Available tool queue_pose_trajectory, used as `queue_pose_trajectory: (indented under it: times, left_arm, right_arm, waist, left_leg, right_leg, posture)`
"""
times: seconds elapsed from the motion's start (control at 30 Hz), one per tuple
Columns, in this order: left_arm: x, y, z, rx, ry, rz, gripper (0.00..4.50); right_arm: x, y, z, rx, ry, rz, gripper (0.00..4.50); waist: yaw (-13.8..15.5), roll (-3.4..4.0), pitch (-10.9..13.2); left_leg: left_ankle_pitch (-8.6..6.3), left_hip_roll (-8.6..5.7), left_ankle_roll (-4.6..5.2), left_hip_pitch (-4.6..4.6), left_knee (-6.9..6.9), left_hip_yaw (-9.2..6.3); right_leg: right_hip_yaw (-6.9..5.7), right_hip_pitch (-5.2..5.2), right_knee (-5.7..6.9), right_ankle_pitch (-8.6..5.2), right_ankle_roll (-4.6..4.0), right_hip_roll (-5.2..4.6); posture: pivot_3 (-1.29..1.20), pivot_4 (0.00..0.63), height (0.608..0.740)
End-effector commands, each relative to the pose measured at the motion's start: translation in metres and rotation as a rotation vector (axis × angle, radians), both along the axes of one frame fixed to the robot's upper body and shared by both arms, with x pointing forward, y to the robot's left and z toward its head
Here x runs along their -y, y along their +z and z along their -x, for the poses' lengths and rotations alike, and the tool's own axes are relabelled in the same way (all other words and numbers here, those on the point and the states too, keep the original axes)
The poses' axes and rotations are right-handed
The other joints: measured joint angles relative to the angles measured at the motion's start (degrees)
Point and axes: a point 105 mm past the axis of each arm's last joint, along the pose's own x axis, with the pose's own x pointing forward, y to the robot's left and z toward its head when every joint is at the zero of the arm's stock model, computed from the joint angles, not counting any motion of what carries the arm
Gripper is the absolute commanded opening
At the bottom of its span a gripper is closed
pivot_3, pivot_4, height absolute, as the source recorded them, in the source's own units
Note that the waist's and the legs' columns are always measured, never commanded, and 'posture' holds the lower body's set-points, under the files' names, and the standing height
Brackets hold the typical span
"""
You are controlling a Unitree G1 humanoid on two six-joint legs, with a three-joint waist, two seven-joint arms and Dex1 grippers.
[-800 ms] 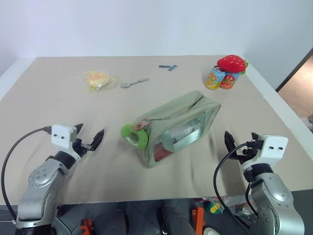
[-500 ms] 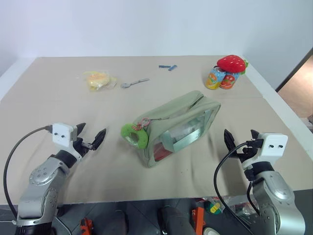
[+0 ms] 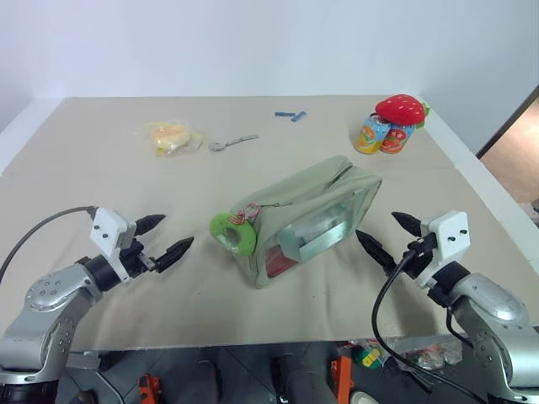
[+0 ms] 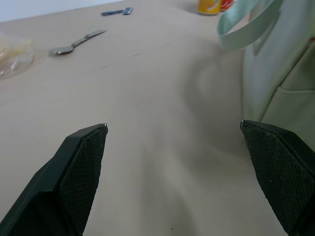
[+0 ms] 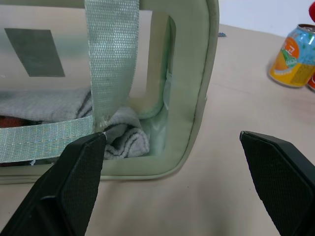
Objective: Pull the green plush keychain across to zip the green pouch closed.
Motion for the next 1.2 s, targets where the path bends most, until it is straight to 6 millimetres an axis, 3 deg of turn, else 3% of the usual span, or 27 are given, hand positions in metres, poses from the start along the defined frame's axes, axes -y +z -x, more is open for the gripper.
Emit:
queue_pose_trajectory:
  times: [0.03,0.1,0.2,0.37,0.53,0.67,0.93,1.07,1.2]
  left_arm:
    - [0.000,0.023,0.005,0.050,-0.054,0.017,4.48]
    - [0.002,0.035,0.011,0.049,-0.115,0.028,4.48]
    - [0.011,0.053,0.022,0.044,-0.242,-0.001,4.48]
    - [0.035,0.079,0.031,0.037,-0.418,-0.009,4.48]
    - [0.057,0.084,0.037,0.009,-0.544,-0.012,4.48]
    - [0.071,0.086,0.035,0.028,-0.583,-0.018,4.48]
    - [0.075,0.081,0.037,0.036,-0.571,-0.018,4.48]
    - [0.074,0.083,0.036,0.044,-0.549,-0.011,4.50]
    - [0.072,0.079,0.035,0.040,-0.527,-0.018,4.50]
  right_arm:
    - [0.013,0.027,-0.007,0.082,-0.071,-0.016,4.50]
    - [0.014,0.046,-0.011,0.099,-0.053,-0.075,4.50]
    - [0.001,0.059,-0.006,0.058,0.116,0.085,4.50]
    - [0.005,0.081,-0.007,0.009,0.261,0.222,4.50]
    - [-0.011,0.086,-0.013,-0.041,0.462,0.306,4.50]
    - [-0.015,0.089,-0.031,-0.032,0.512,0.344,4.50]
    - [-0.017,0.077,-0.044,-0.059,0.573,0.371,4.50]
    - [-0.019,0.075,-0.042,-0.069,0.600,0.344,3.41]
    - [-0.026,0.080,-0.039,-0.046,0.621,0.303,1.88]
  waist:
    - [0.0,0.00,0.0]
    - [-0.2,0.00,0.0]
    - [-0.1,0.03,0.0]
    - [0.1,0.00,0.1]
    - [-0.3,0.02,0.1]
    - [-0.3,0.02,0.1]
    - [0.0,0.02,0.1]
    - [0.0,0.02,0.1]
    - [-0.1,0.03,0.1]
  left_leg:
    - [0.00,0.00,0.00,0.00,0.01,0.00]
    - [0.00,0.02,0.00,0.00,0.02,0.02]
    - [0.00,0.02,0.00,-0.06,0.03,0.08]
    - [-0.02,0.00,0.03,-0.06,0.00,0.06]
    - [-0.05,0.02,0.08,-0.03,0.00,0.15]
    - [-0.05,0.05,0.09,-0.01,0.00,0.10]
    - [-0.08,0.02,0.12,-0.09,0.00,0.11]
    - [-0.09,0.02,0.14,-0.09,0.00,0.11]
    - [-0.09,0.03,0.14,-0.03,0.02,0.11]
  right_leg:
    - [0.00,0.00,0.00,0.00,0.00,0.01]
    - [0.01,-0.02,0.00,0.00,0.00,0.01]
    - [0.06,-0.13,0.03,0.01,-0.01,0.02]
    - [0.03,-0.08,0.02,-0.01,0.00,0.01]
    - [0.09,-0.10,-0.01,0.00,0.01,0.04]
    - [0.06,-0.12,0.05,0.02,0.01,0.10]
    - [0.10,-0.14,0.04,0.14,0.24,0.08]
    - [0.09,-0.14,0.04,0.14,0.24,0.08]
    - [0.10,-0.12,0.05,0.13,0.20,0.09]
  posture:
    - [0.00,0.150,0.740]
    - [0.00,0.150,0.740]
    - [0.00,0.150,0.740]
    - [0.00,0.150,0.740]
    - [0.00,0.150,0.740]
    - [0.00,0.150,0.740]
    - [0.00,0.150,0.740]
    - [0.00,0.150,0.740]
    - [0.00,0.150,0.740]
